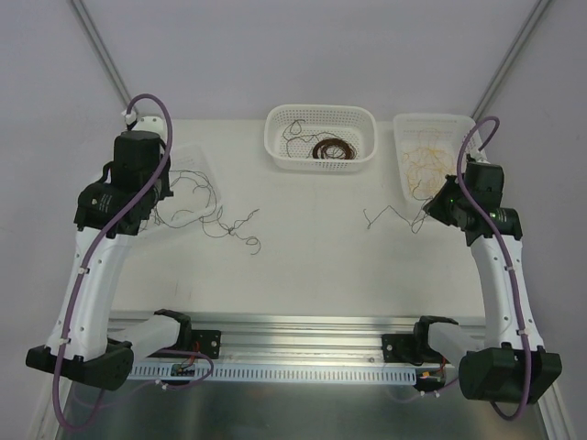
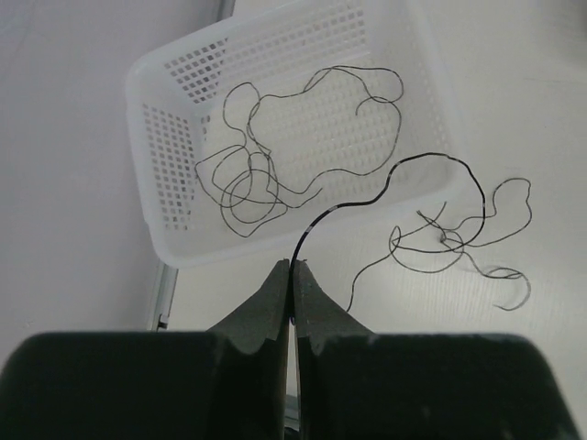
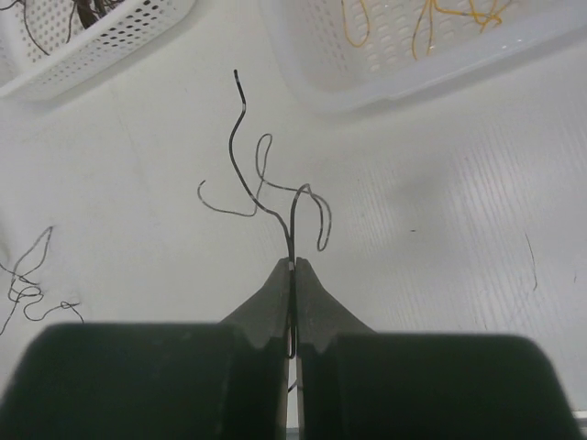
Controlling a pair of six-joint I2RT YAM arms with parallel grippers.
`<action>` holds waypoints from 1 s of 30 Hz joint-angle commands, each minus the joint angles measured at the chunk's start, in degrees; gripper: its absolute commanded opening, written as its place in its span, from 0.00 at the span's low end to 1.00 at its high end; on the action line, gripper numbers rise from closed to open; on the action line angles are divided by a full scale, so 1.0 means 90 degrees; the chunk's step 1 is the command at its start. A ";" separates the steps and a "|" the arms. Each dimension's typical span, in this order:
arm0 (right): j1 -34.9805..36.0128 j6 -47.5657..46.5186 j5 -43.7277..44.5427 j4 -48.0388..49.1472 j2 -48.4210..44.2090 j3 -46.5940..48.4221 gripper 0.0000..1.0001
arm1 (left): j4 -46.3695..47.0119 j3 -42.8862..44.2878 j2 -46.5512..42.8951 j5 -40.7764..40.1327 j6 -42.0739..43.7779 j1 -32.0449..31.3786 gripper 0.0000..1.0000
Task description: Untangle the cables
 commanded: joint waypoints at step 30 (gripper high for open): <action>0.1779 -0.0177 -0.4051 0.2264 -0.0478 0.0653 0.04 | 0.4269 -0.1807 0.0657 0.5945 -0.1118 -0.2777 0.93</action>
